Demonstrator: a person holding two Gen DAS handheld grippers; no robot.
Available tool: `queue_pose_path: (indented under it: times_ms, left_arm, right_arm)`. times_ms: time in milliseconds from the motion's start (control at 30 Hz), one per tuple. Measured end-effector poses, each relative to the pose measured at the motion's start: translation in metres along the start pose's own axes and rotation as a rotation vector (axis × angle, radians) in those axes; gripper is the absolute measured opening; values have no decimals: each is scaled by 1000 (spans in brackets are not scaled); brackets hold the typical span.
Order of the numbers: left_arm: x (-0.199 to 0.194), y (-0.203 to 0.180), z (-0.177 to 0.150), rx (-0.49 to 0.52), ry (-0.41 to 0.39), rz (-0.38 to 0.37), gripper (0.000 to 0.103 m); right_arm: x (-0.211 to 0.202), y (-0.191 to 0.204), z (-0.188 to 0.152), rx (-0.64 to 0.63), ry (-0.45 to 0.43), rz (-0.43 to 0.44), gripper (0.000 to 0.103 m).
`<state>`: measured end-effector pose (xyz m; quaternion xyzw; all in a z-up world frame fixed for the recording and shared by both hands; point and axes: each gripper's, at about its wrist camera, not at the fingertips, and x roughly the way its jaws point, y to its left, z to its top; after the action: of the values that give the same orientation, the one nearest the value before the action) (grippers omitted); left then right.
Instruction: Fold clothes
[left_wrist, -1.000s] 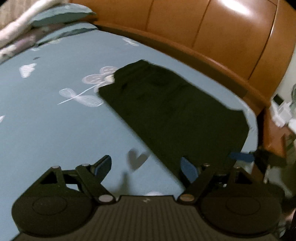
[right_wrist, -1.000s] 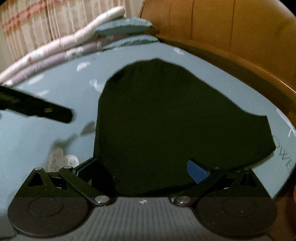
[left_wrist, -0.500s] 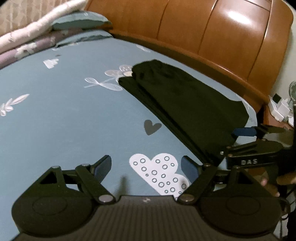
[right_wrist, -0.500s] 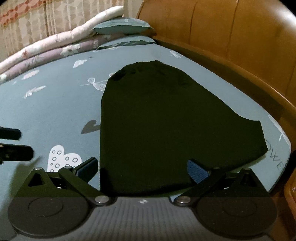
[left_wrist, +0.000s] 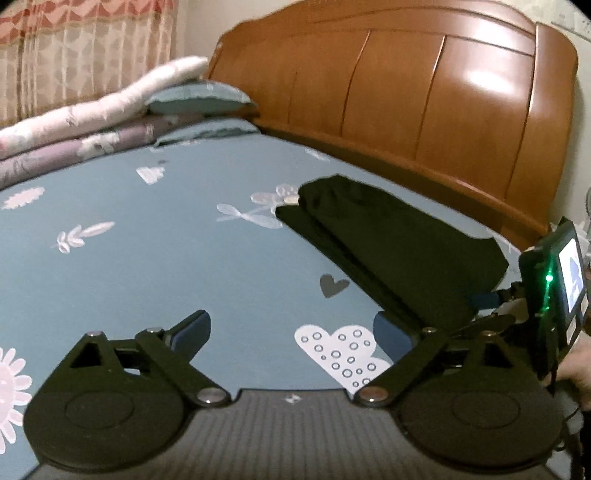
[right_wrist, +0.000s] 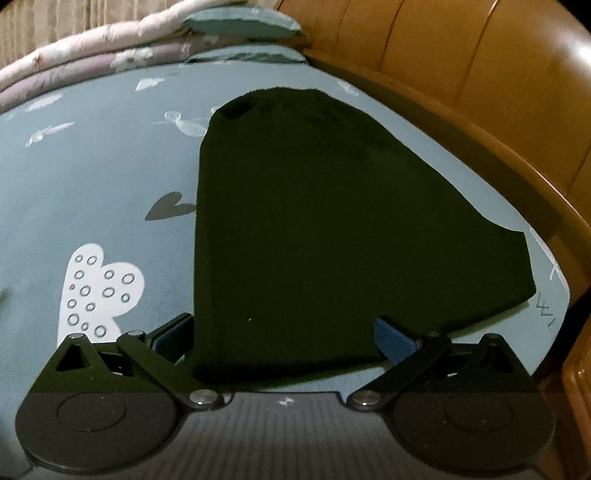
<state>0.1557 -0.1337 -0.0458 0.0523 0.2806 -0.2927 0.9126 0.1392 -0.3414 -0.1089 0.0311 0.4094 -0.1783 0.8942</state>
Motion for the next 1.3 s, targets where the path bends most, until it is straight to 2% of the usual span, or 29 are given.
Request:
queue_pose_path:
  times_ms: [167,267,567,867,967,1133,1233,1300]
  left_arm:
    - [-10,-6,-4,22,-72,79,102]
    - [-15,-10,-3,59,-69,89,102]
    - [-32,-13,-3,44,-54,45,102]
    - [-52,-16,-10,42,-20,-26,102]
    - [-61,-14,-15,8,-15,-64,102]
    - [-77,-8,-21,-52,16,-48,102]
    - [-87,-13,-24,-27,42,-2,102]
    - [-96,-16,-26,-28,41,-15,102]
  right_arm:
    - [-19,0,-2,35,1,51,103]
    - [-33,2,-3,43,-11,62,103]
    - [-72,12,-5,57,-45,99,103]
    - [-117,25,-15,52,-102,73,103]
    - [-135,28,-21,53,-137,66,103]
    - [-161,33,-35,43,-183,59,103]
    - [-172,36,-45,39,-200,68,103]
    - [-180,37,-51,36,-210,79,103]
